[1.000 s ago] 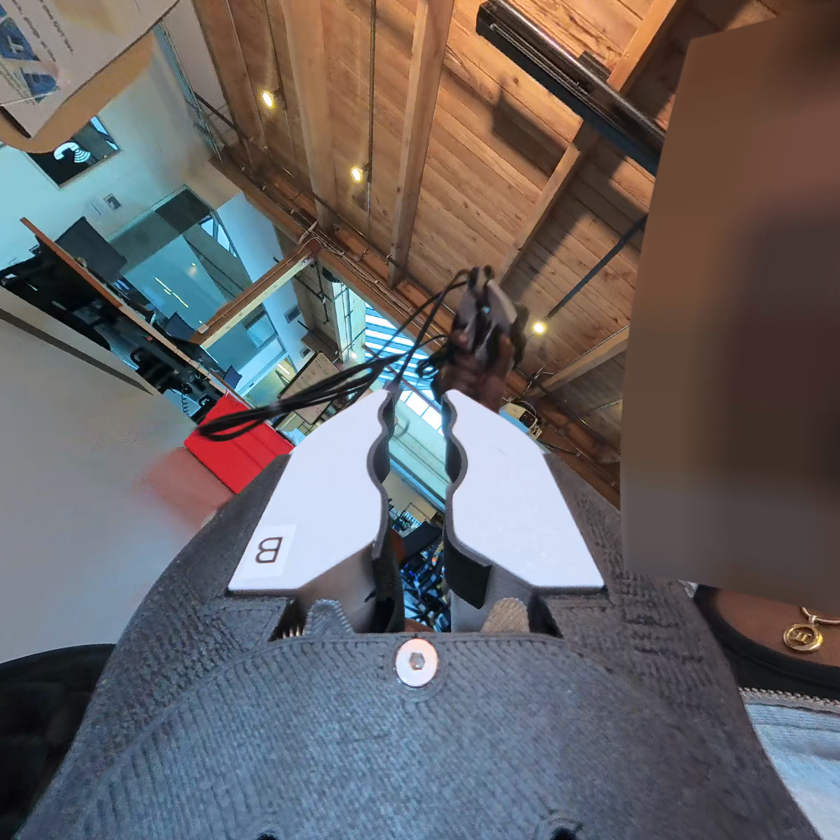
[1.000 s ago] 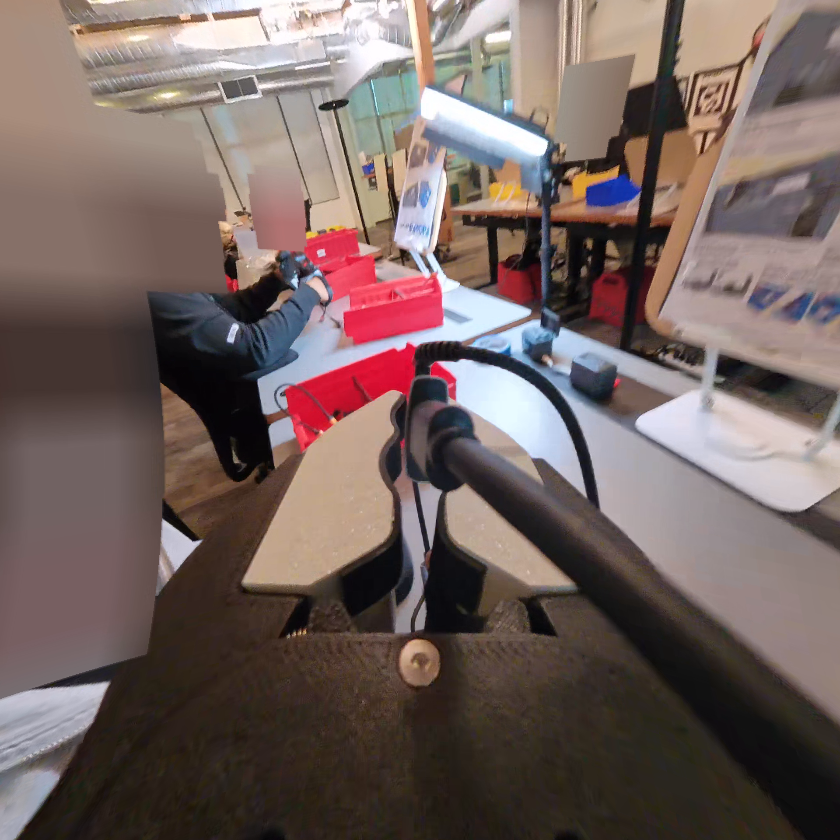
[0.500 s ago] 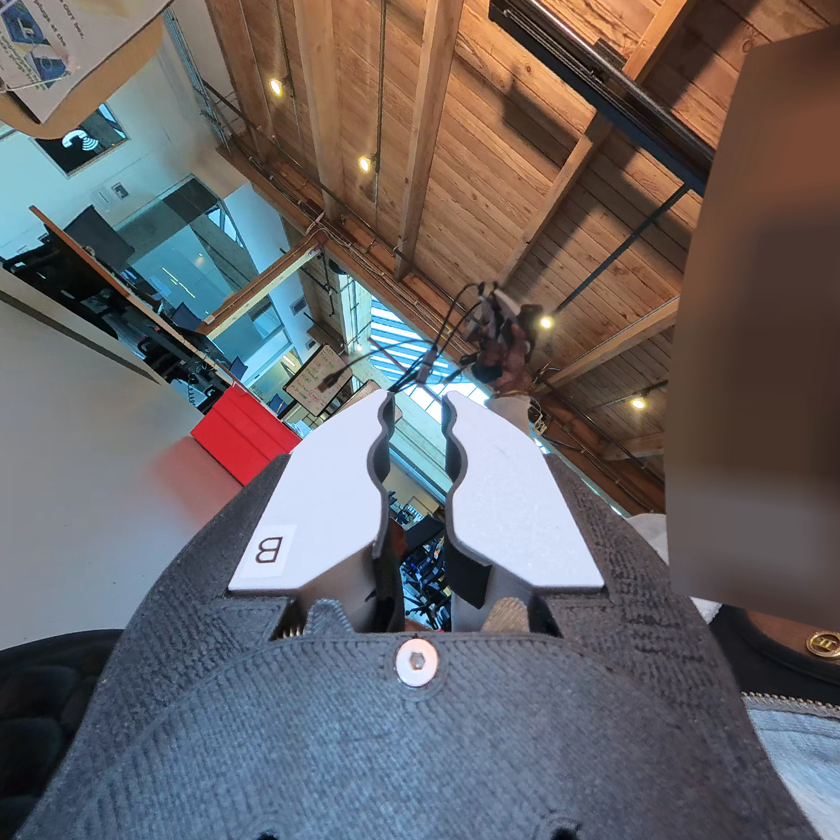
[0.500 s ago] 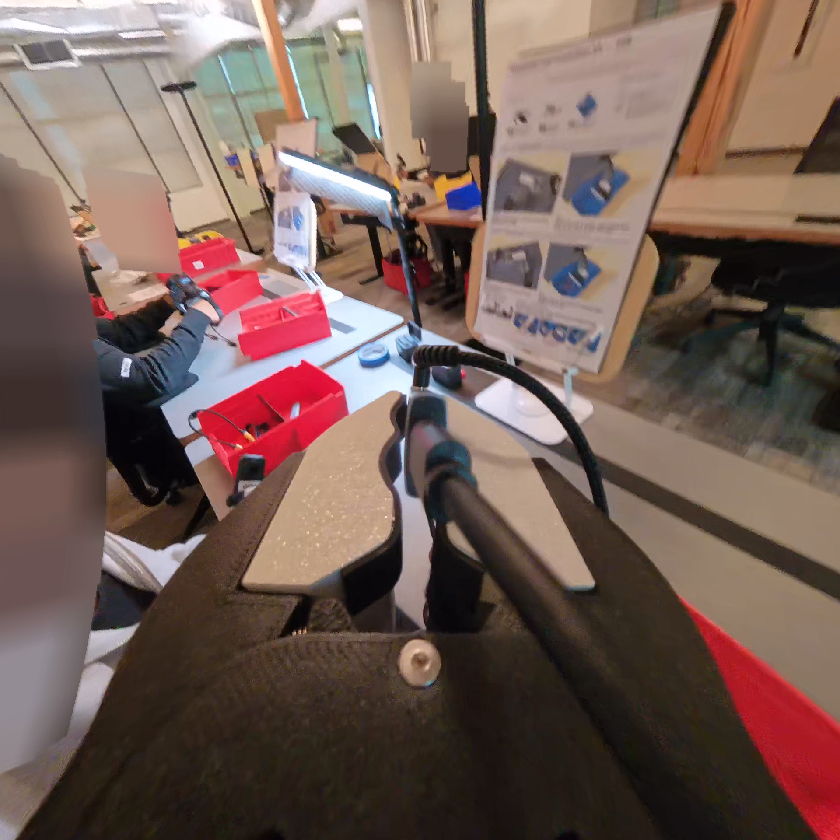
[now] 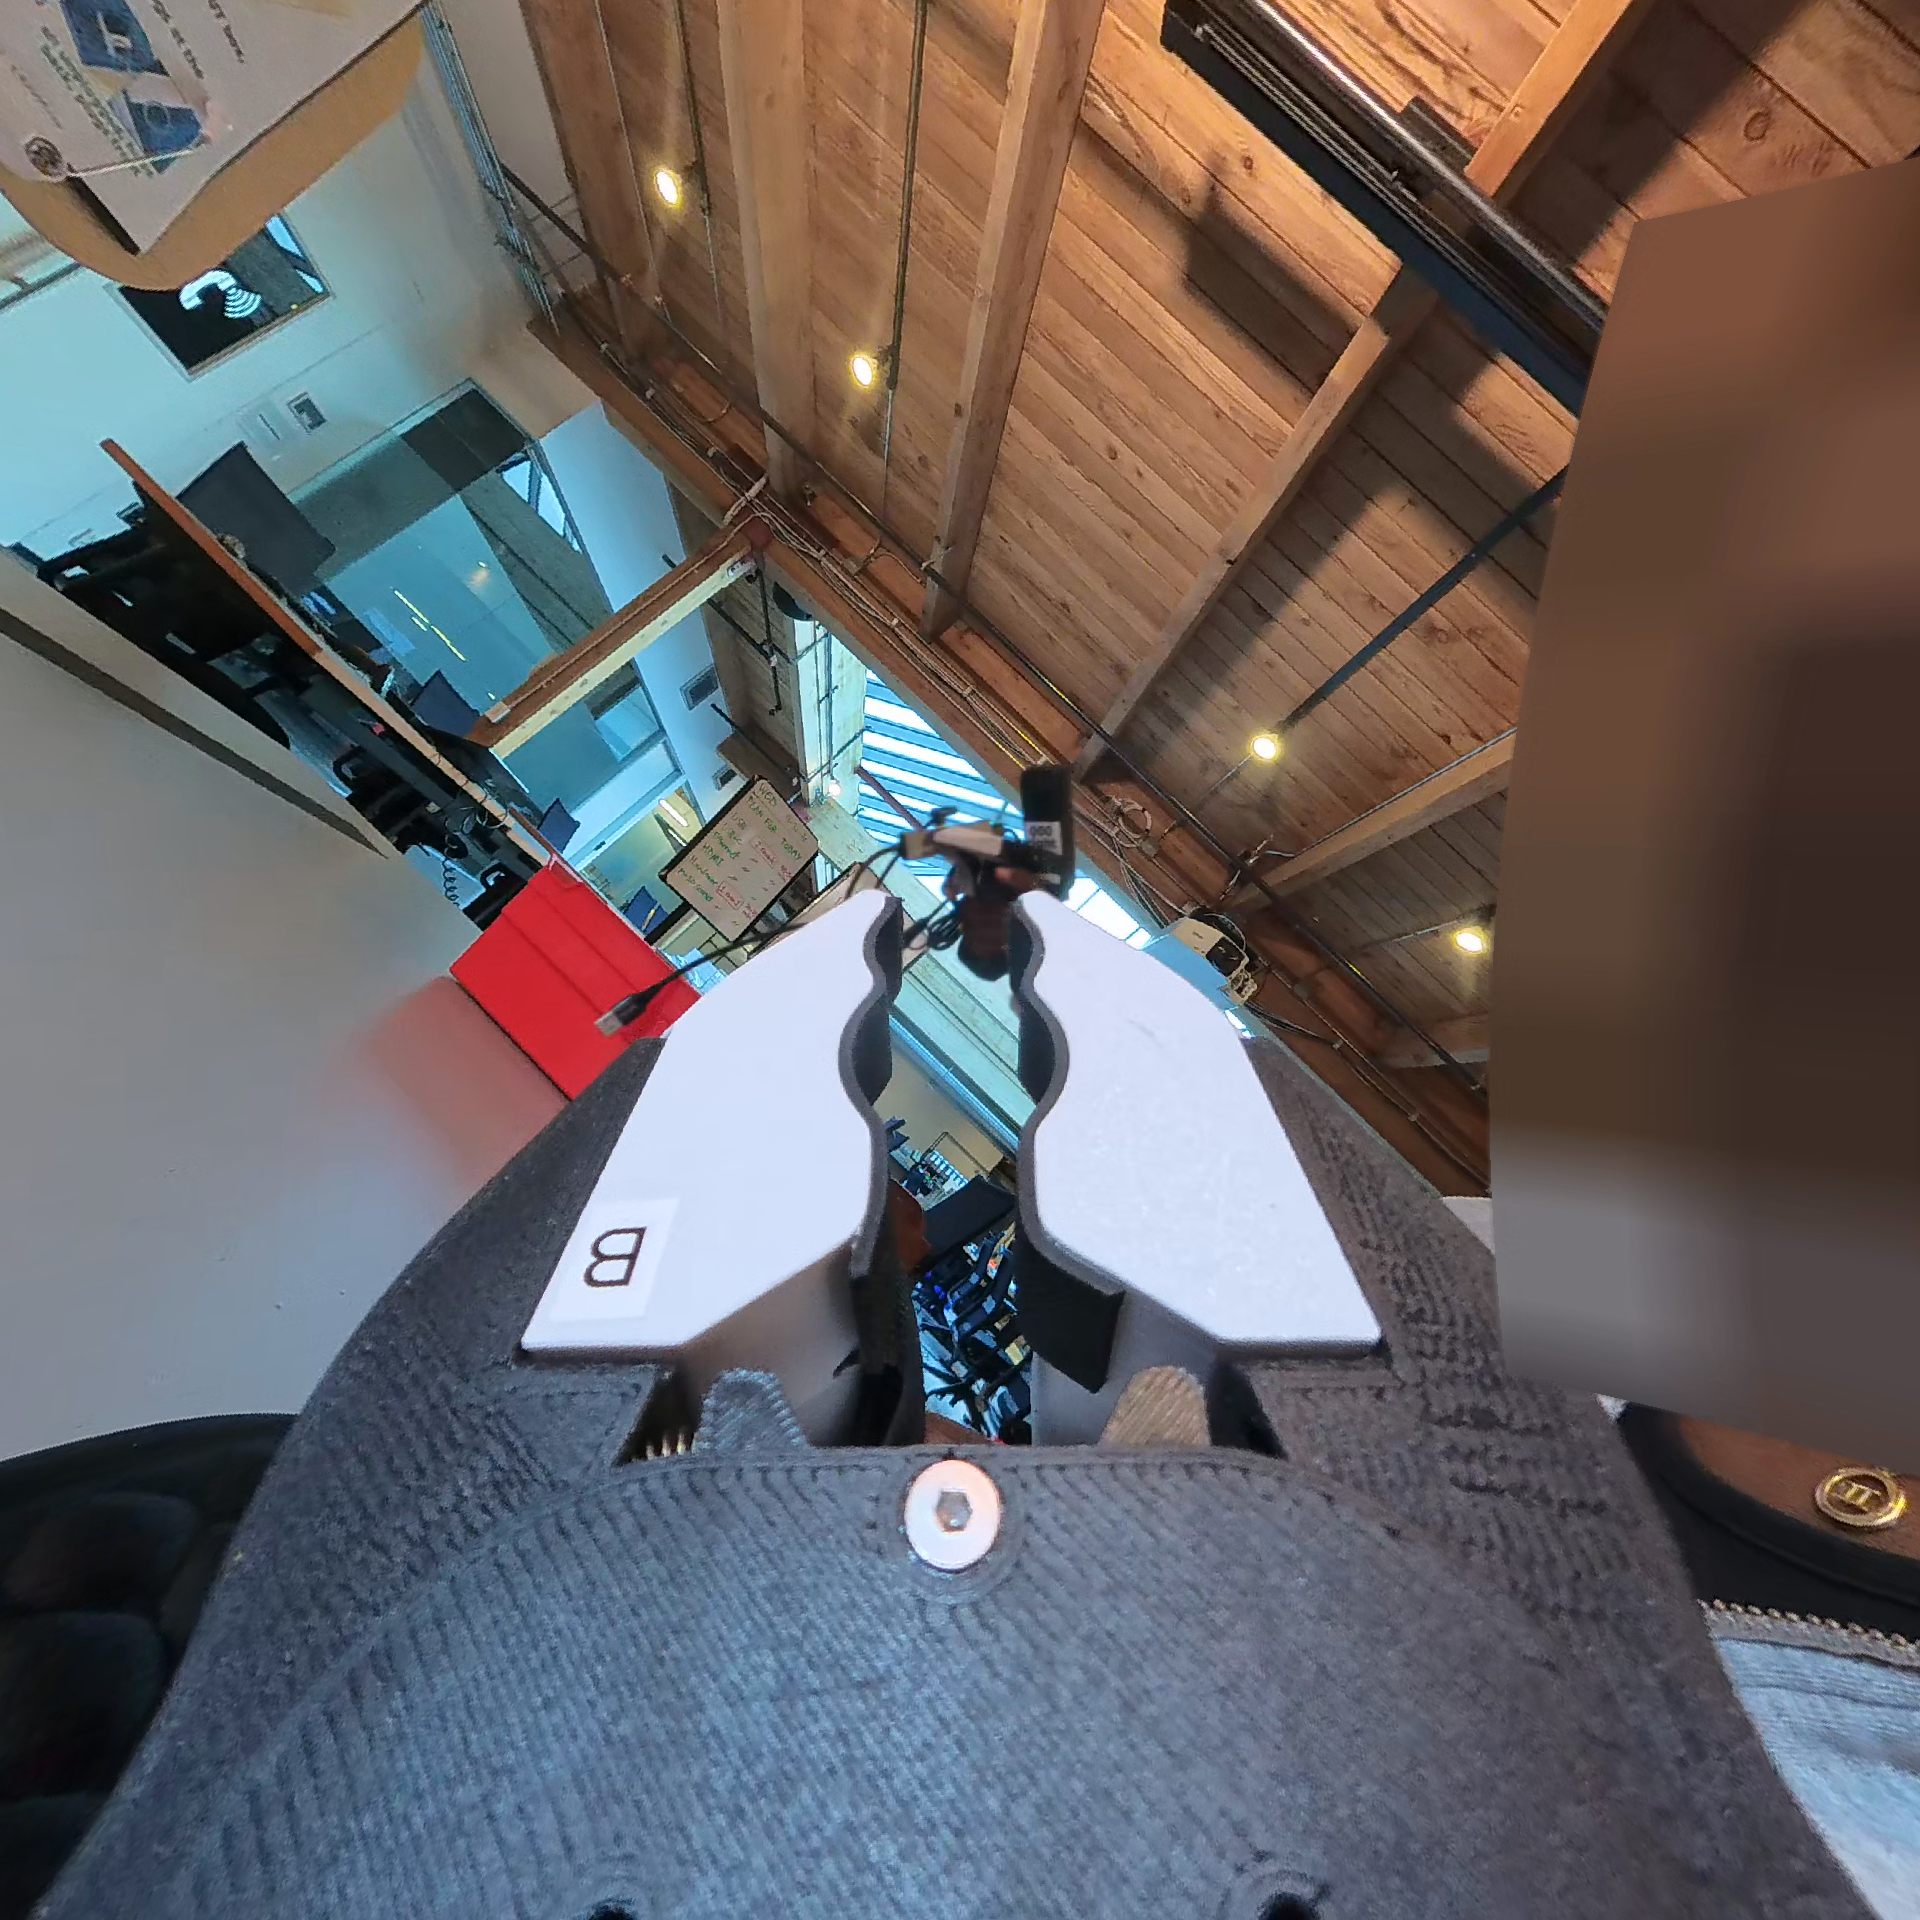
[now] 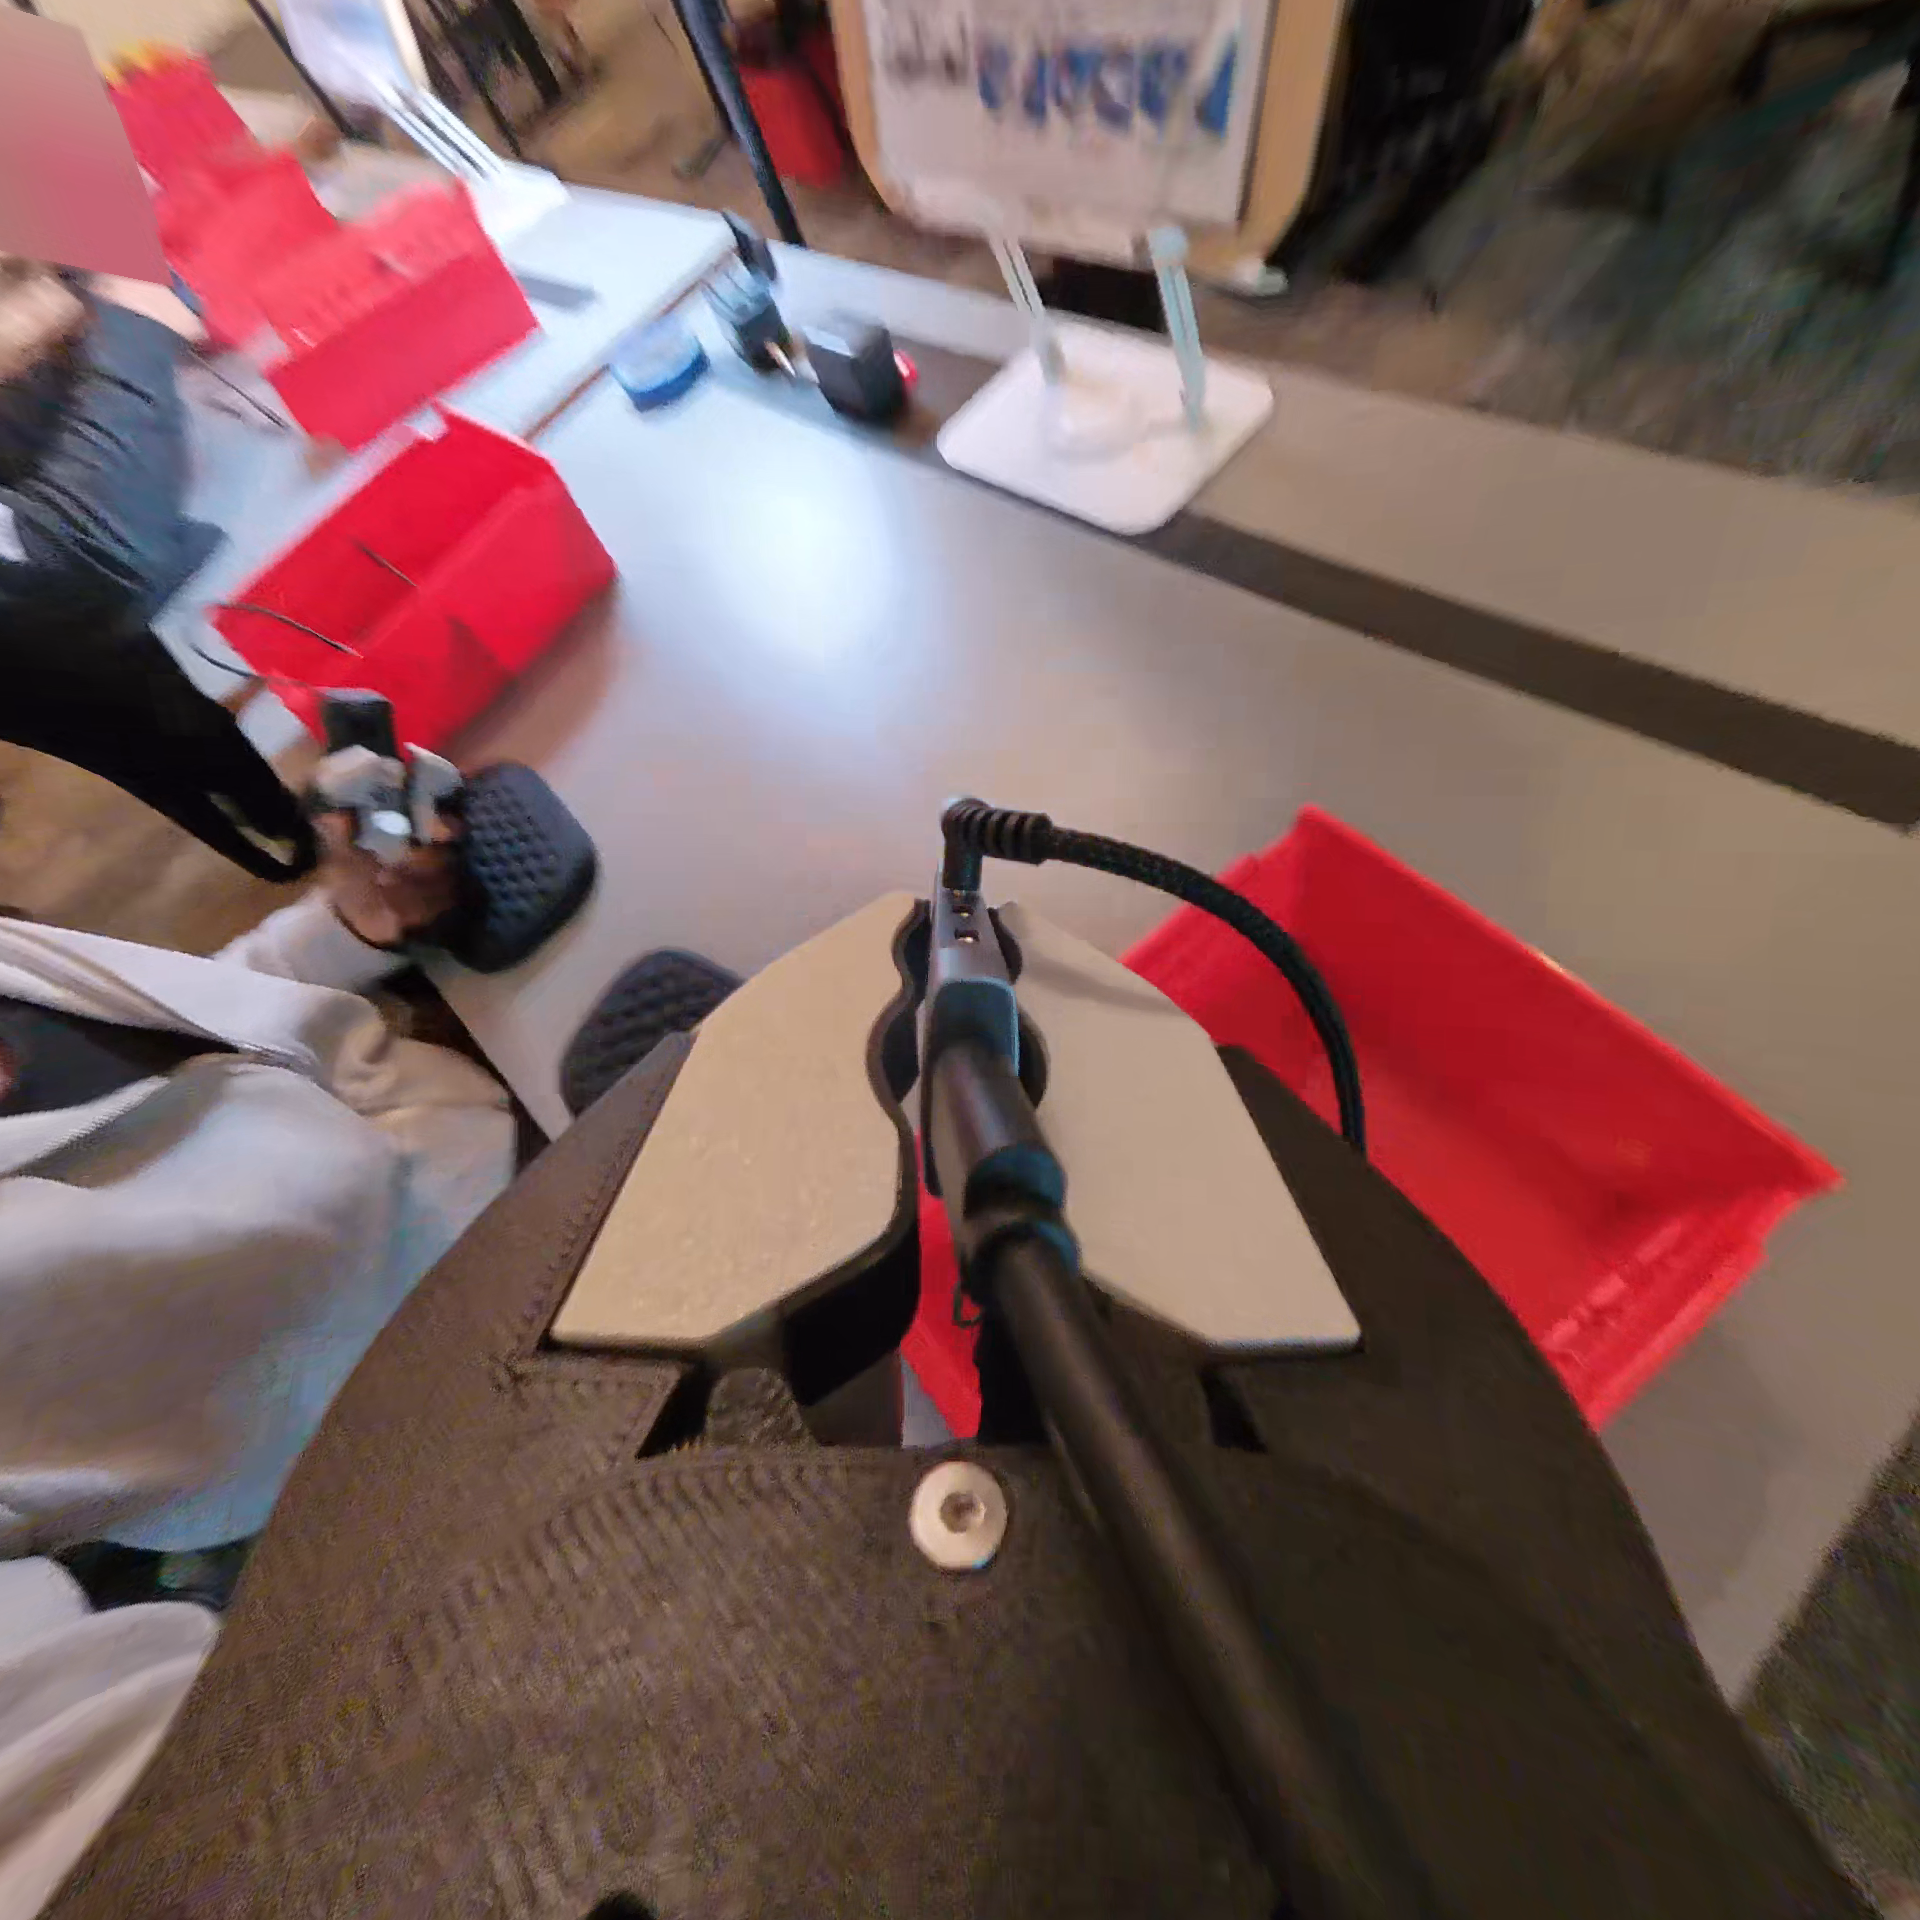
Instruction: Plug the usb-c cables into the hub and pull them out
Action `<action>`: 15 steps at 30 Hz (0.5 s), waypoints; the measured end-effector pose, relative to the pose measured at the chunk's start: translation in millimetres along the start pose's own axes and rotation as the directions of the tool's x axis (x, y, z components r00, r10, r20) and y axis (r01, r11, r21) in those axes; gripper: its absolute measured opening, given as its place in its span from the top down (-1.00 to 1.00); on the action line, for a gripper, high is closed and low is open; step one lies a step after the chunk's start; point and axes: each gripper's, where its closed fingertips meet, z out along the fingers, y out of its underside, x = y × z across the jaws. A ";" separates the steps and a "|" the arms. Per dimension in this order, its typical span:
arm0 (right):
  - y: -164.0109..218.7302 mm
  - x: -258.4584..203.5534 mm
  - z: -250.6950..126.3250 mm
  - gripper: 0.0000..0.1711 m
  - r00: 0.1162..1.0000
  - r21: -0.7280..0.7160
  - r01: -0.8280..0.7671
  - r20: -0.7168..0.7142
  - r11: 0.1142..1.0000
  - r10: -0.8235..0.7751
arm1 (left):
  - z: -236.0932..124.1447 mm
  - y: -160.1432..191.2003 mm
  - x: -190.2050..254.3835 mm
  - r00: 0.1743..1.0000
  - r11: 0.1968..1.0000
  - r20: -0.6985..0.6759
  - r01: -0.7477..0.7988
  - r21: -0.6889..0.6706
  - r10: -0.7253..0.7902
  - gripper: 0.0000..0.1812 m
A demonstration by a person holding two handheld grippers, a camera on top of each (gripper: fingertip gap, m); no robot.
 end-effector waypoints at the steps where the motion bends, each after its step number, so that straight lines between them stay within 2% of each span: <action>1: 8.4 9.7 5.7 0.89 1.000 -0.038 0.007 -0.030 0.999 -0.008 | 0.1 -0.2 -0.6 1.000 1.000 0.003 0.003 0.001 -0.003 0.78; 3: 25.6 36.0 13.1 0.89 0.987 -0.129 0.008 -0.157 0.992 -0.029 | 0.3 -0.4 -1.7 1.000 1.000 0.008 0.009 0.002 -0.009 0.78; 5: 50.7 59.1 18.4 0.89 0.955 -0.289 0.012 -0.280 0.957 -0.096 | 0.5 -0.3 -2.1 1.000 1.000 0.009 0.010 0.001 -0.010 0.78; 9: 104.6 58.3 48.9 0.89 0.959 -0.557 0.044 -0.210 0.829 -0.192 | 0.6 -0.2 -2.7 1.000 1.000 0.011 0.013 0.001 -0.013 0.78; 11: 131.9 55.2 65.0 0.89 0.974 -0.655 0.030 -0.151 0.755 -0.170 | 0.5 -0.1 -2.5 1.000 1.000 0.011 0.014 0.001 -0.014 0.78; 15: 171.4 58.5 101.6 0.89 0.995 -0.719 0.002 -0.070 0.695 -0.076 | 0.4 0.1 -1.8 1.000 1.000 0.008 0.013 -0.001 -0.013 0.77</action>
